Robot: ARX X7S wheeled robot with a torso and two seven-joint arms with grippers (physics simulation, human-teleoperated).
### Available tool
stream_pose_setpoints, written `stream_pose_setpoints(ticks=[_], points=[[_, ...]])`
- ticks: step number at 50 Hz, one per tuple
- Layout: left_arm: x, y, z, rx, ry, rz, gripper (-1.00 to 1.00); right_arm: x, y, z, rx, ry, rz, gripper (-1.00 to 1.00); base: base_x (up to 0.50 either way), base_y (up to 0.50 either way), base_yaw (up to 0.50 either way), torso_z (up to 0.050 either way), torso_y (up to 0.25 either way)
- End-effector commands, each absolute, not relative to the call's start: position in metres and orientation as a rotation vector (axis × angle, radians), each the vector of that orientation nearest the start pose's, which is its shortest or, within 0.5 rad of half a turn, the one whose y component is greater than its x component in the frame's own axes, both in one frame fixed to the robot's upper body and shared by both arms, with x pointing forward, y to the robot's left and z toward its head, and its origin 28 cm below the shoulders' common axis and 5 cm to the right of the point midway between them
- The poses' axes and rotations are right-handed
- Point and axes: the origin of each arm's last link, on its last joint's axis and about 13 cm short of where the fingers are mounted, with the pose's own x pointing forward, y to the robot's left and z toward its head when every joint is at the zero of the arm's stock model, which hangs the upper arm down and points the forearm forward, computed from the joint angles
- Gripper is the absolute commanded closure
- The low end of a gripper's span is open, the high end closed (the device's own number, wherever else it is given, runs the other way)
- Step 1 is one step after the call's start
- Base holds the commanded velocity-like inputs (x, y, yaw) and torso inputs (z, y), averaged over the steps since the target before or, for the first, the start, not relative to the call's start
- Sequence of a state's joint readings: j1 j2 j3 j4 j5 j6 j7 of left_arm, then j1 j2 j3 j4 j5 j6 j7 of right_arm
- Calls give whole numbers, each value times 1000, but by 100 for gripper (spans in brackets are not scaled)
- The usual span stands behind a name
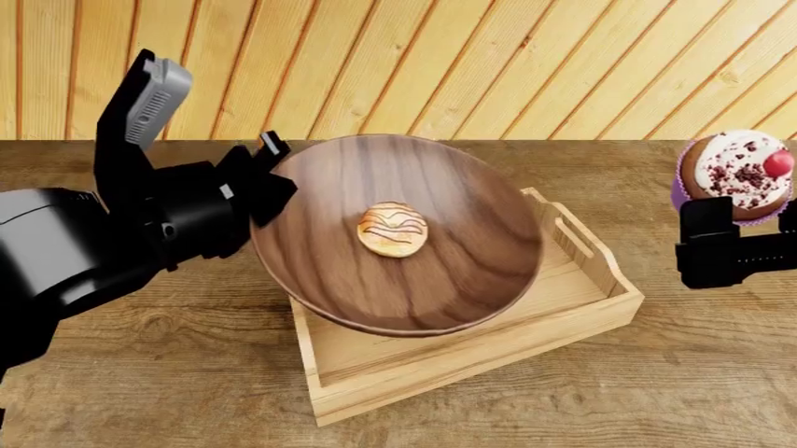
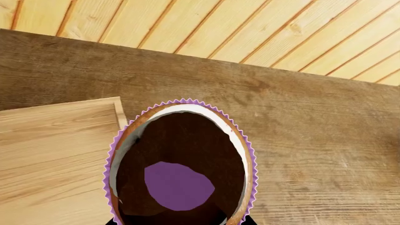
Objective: Pick up the bowl with donut and place it on the tray. Pick up the cupcake and place it on the tray.
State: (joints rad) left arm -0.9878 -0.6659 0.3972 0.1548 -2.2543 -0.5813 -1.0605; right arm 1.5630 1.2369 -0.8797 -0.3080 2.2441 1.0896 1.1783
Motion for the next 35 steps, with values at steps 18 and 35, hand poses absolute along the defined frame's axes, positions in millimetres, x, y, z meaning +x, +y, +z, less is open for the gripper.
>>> stream_pose_setpoints(ticks=[18, 35], points=[[264, 233, 280, -725, 563, -289, 100, 187, -200, 319, -198, 495, -117, 100, 0, 0, 0, 1, 0], [256, 237, 300, -678, 461, -295, -100, 185, -199, 320, -205, 497, -111, 100, 0, 0, 0, 0, 1]])
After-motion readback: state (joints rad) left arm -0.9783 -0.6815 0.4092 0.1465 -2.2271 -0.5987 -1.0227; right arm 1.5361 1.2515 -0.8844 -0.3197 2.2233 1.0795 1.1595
